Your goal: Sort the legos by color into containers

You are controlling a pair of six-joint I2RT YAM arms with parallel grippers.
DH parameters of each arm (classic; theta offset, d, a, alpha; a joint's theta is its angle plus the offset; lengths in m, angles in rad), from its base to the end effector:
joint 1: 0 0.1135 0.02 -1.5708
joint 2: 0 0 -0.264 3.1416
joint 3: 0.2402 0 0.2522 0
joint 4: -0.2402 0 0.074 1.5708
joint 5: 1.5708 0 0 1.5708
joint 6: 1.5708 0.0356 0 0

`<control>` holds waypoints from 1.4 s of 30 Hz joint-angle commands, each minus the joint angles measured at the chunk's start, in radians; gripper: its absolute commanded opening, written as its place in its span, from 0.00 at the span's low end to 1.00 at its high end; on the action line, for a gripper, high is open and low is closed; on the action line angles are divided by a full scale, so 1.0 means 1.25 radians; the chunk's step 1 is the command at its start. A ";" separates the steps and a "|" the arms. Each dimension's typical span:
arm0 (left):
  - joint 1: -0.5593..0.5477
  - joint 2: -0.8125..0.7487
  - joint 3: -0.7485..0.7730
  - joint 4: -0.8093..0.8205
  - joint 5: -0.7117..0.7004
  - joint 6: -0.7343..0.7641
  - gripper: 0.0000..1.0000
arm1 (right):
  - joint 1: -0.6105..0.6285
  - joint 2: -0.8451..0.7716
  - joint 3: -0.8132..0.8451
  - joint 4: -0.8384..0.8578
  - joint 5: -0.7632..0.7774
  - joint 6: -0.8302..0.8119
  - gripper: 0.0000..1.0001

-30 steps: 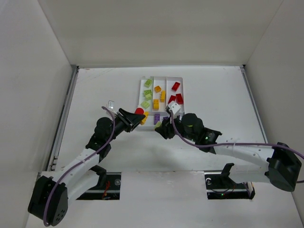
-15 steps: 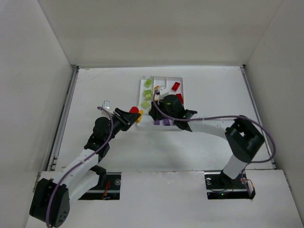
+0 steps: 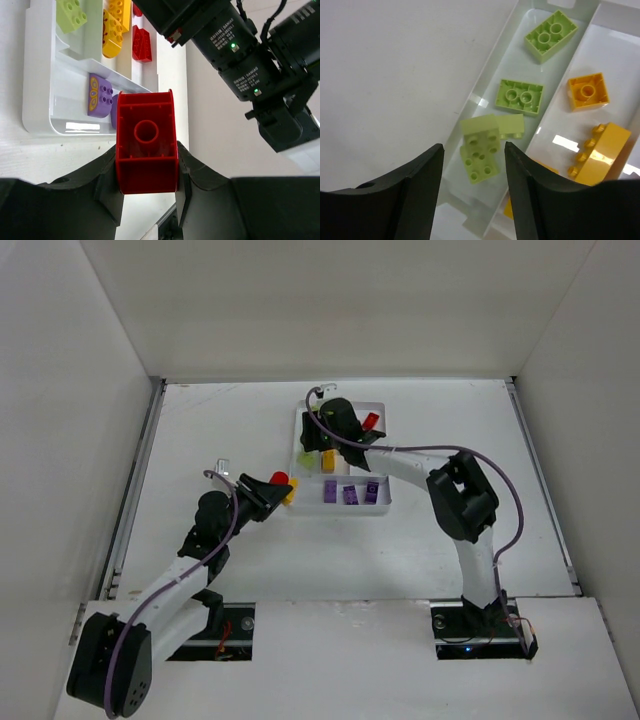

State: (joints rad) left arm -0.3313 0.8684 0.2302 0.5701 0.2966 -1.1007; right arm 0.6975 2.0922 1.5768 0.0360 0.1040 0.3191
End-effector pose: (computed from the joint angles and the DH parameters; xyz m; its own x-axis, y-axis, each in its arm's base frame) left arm 0.1760 -0.0716 0.2099 -0.5523 -0.7116 -0.4342 0.2084 0.3864 -0.8985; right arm 0.3789 0.3127 0.2234 -0.5139 -0.0236 -0.8575 -0.4286 0.8729 0.2329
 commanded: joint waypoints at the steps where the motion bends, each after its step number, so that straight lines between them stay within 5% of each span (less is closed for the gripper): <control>1: 0.004 0.001 -0.003 0.076 0.027 -0.002 0.21 | -0.009 -0.007 0.047 -0.024 0.024 0.012 0.63; 7: -0.023 0.023 0.011 0.101 0.029 -0.004 0.22 | -0.011 -0.147 -0.094 0.014 0.032 0.053 0.64; 14: -0.080 0.093 0.032 0.236 0.031 -0.050 0.24 | -0.041 -0.531 -0.572 0.300 -0.094 0.273 0.51; 19: -0.131 0.175 0.050 0.382 0.022 -0.112 0.24 | -0.071 -0.670 -0.802 0.540 -0.223 0.492 0.72; 27: -0.202 0.266 0.060 0.572 -0.010 -0.201 0.24 | -0.052 -0.656 -0.877 0.725 -0.243 0.628 0.82; 35: -0.244 0.285 0.071 0.567 -0.032 -0.197 0.24 | -0.046 -0.617 -0.908 0.863 -0.287 0.666 0.84; 42: -0.258 0.287 0.075 0.564 -0.042 -0.192 0.23 | -0.037 -0.583 -0.899 0.883 -0.294 0.675 0.71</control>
State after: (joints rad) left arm -0.6472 1.2297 0.2817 1.1858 0.2554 -1.3445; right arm 0.6373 1.3594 0.4438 1.0260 -0.2436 1.1492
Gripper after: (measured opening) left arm 0.334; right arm 0.734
